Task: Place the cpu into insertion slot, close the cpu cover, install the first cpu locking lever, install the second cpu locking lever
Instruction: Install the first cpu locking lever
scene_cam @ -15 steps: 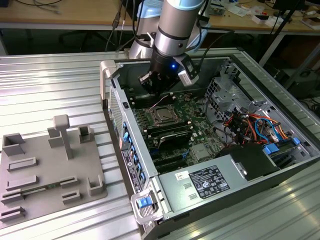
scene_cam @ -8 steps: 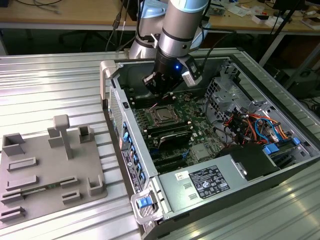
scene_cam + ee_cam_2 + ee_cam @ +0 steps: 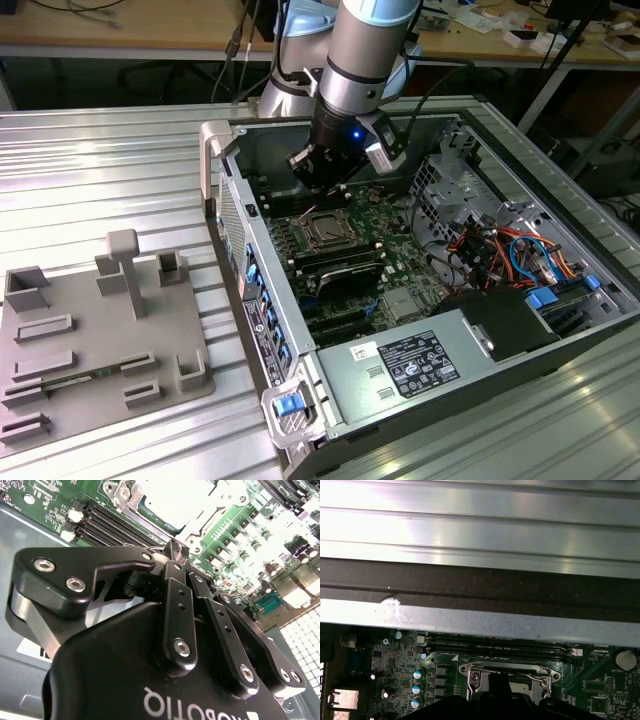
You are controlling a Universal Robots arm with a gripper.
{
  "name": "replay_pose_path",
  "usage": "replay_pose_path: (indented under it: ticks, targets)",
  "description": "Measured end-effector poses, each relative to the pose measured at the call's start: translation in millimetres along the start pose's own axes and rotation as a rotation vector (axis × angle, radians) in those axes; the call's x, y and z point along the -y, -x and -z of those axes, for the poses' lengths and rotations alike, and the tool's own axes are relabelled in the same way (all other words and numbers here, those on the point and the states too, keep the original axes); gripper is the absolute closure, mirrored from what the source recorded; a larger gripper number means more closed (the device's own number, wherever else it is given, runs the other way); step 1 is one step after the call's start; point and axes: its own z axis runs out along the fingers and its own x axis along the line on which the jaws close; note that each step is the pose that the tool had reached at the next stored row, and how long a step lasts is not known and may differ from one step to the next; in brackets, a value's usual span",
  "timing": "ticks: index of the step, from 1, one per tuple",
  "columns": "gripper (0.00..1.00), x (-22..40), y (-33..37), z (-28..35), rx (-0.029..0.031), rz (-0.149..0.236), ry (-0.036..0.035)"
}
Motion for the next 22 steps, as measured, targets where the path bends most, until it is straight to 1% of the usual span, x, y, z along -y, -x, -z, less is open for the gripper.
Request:
replay_pose_path:
  ticks: [6, 10, 15, 17, 22]
  targets:
    - [0.89, -1.7, 2.2, -1.4, 0.0001, 0.000, 0.0001]
    - [0.89, -3.3, 5.3, -2.6, 0.0000, 0.000, 0.0000]
    - [0.89, -6.6, 8.5, -4.4, -0.0001, 0.000, 0.0000]
    - [0.89, -6.8, 13.4, -6.7, 0.0000, 0.000, 0.0000]
    - [0.89, -6.3, 18.7, -11.0, 0.0000, 0.000, -0.0002]
